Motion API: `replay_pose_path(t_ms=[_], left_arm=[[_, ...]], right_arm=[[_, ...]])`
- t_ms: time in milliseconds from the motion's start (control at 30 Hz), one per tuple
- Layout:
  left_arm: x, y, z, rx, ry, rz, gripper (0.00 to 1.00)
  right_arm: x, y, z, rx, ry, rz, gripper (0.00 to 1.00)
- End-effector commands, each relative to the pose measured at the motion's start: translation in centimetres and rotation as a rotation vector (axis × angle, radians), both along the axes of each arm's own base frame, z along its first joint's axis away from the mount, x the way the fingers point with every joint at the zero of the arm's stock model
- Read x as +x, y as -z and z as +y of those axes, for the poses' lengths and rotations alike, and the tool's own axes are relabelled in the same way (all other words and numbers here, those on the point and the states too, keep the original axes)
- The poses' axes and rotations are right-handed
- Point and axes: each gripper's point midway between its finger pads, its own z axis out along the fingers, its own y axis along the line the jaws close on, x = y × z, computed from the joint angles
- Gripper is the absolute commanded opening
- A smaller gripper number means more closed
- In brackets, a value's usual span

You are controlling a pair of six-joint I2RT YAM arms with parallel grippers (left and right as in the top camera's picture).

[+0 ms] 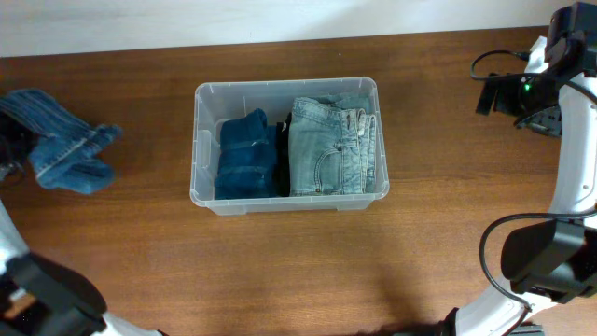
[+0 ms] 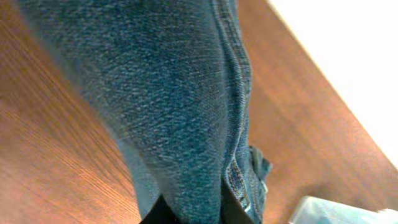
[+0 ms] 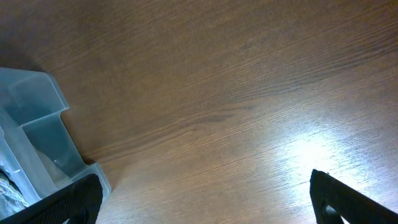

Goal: Pack container
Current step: 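Lift the dark blue jeans and carry them over the container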

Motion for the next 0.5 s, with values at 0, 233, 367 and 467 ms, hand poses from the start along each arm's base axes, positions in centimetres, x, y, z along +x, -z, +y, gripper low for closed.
replay_pose_path(t_ms=[0, 233, 367, 467], left_arm=[[0.6, -8.4, -2.6, 0.108, 0.075, -0.174, 0.00], [2.0, -15.5, -11.7, 0.173, 0.264, -0.326, 0.00], [2.6, -19.7, -19.2, 0.176, 0.434, -0.435, 0.00], [2.5, -22.0, -25.2, 0.139, 0.586, -0.510, 0.00]], right_arm=[[-0.1, -0.4, -0.1, -0.011, 0.003, -0.008, 0.99], [-0.1, -0.4, -0.1, -0.011, 0.003, -0.008, 0.98], [-0.1, -0.4, -0.1, -0.011, 0.003, -0.008, 0.99], [-0.1, -0.4, -0.1, -0.011, 0.003, -0.008, 0.99]])
